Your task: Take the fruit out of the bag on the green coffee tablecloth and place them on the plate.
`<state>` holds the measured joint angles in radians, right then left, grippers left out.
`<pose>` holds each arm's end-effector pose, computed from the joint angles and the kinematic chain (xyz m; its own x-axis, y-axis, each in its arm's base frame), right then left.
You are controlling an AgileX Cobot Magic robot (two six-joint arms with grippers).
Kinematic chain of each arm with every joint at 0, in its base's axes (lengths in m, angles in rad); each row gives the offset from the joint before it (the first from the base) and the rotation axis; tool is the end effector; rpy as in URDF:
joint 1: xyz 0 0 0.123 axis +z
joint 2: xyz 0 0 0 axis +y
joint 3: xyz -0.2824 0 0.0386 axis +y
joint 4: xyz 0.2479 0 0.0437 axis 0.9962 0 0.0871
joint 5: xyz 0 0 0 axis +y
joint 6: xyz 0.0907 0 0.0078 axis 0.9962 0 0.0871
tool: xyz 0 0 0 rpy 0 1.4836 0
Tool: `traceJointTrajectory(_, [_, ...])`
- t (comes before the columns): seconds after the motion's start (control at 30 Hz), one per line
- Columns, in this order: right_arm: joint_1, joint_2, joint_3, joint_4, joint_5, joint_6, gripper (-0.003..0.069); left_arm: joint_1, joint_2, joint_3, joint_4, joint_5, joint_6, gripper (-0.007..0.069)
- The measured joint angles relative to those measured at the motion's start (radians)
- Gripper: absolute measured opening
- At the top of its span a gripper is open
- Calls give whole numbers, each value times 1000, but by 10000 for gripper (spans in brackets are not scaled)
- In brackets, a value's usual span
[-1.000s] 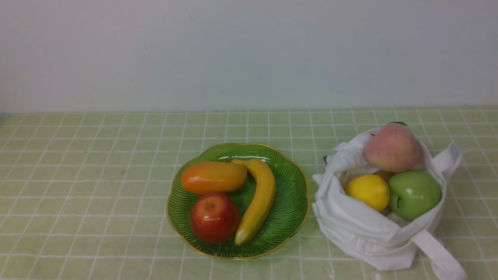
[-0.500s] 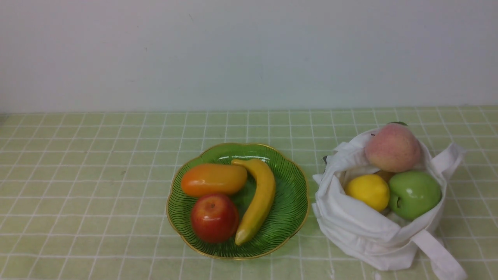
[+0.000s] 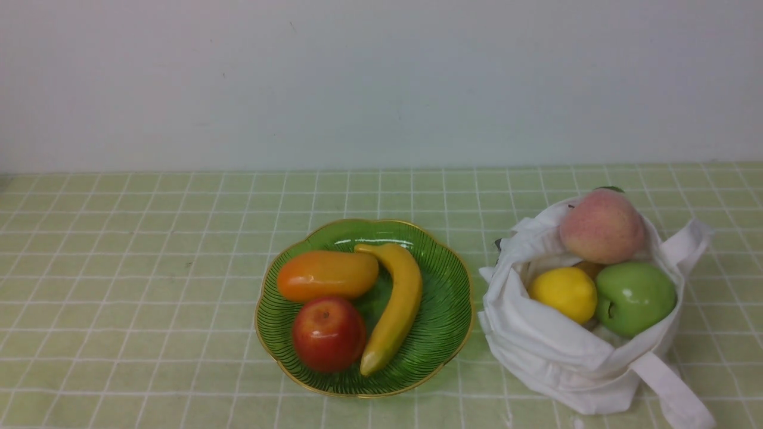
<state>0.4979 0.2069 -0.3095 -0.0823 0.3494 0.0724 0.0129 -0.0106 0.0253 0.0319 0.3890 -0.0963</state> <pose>0.0570 0.0281 0.2732 -0.1364 -0.0798 -0.9874 -0.4537 0.8911 -0.0093 0.0522 0.0018 0.1702 -0.3087 -0.0707 -0.9485 -0.0451 0.9972 -0.0597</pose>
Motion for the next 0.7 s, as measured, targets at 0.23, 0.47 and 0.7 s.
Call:
traceJointTrajectory(0.23, [-117,-76,166,82,-91,0,-15,0,0,0,0,0,0,-8])
traceJointTrajectory(0.47, [-380,-175,294,147,-96,-1,-15,0,0,0,0,0,0,-8])
traceJointTrajectory(0.7, [-511,-215,339,108,-89,-1,-15,0,0,0,0,0,0,-8])
